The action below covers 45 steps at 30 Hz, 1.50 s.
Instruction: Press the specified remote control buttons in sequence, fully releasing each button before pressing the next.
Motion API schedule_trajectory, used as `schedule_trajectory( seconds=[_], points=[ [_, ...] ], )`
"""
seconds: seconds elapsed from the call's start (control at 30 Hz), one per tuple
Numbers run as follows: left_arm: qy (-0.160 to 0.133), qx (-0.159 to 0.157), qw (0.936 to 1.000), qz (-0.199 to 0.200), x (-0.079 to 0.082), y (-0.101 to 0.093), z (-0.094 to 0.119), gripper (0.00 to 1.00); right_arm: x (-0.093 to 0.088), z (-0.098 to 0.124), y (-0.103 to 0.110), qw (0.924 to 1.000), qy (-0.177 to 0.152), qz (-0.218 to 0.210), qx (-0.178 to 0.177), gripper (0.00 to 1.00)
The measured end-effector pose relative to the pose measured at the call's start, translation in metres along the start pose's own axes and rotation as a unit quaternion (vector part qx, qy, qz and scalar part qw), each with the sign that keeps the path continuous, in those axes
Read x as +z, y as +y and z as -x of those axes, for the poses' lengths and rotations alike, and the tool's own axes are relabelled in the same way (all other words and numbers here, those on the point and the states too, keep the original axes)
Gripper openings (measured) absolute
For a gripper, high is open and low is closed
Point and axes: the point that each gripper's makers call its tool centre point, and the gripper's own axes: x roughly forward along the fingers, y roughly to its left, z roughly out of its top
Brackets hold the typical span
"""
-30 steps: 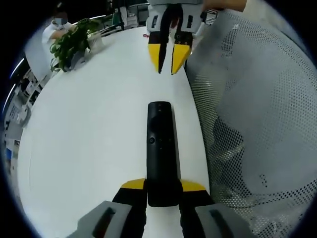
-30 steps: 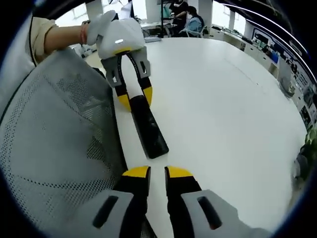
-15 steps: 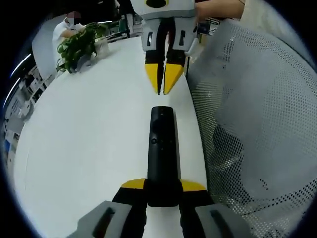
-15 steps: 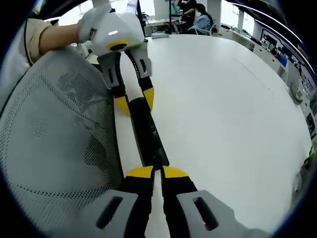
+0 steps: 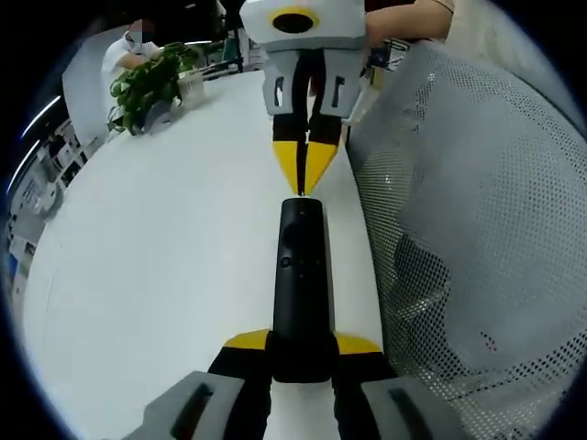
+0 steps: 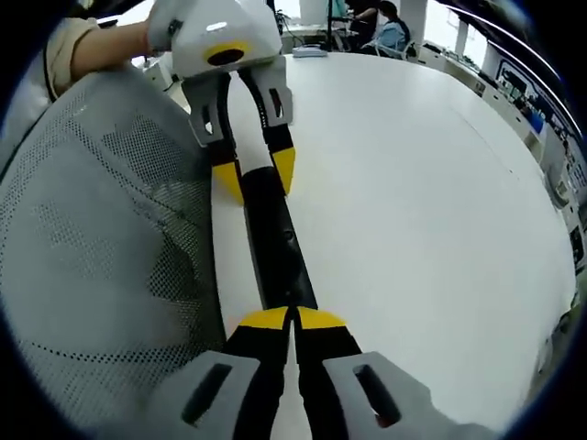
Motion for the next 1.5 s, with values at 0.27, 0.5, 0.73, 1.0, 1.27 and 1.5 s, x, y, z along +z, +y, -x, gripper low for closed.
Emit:
schedule_trajectory(
  seconds=[0.27,0.5,0.73,1.0,1.27,1.5],
  points=[
    [-0.004,-0.001,1.0,0.002,0.0,0.0,0.0,0.24,-0.001,-0.008,0.002,0.9997,0.016,0.018,-0.001,0.0],
    [-0.005,-0.003,1.0,0.003,0.0,0.0,0.0,0.24,0.001,-0.007,0.001,0.9993,0.032,0.013,-0.014,0.0],
    [-0.01,-0.007,0.9999,0.009,0.0,0.0,0.0,0.24,0.002,-0.009,0.0,0.9977,0.066,0.0,-0.017,0.0],
    [-0.009,-0.011,0.9999,0.005,0.0,0.0,0.001,0.24,0.001,-0.011,0.001,0.9951,0.093,0.032,-0.011,0.0],
    [-0.009,-0.013,0.9999,0.005,0.0,0.0,0.001,0.24,0.0,-0.011,0.0,0.9918,0.116,0.052,-0.014,0.0],
    [-0.008,-0.013,0.9999,0.004,0.0,0.0,0.0,0.24,-0.001,-0.01,0.001,0.9934,0.086,0.072,-0.027,0.0]
  ],
)
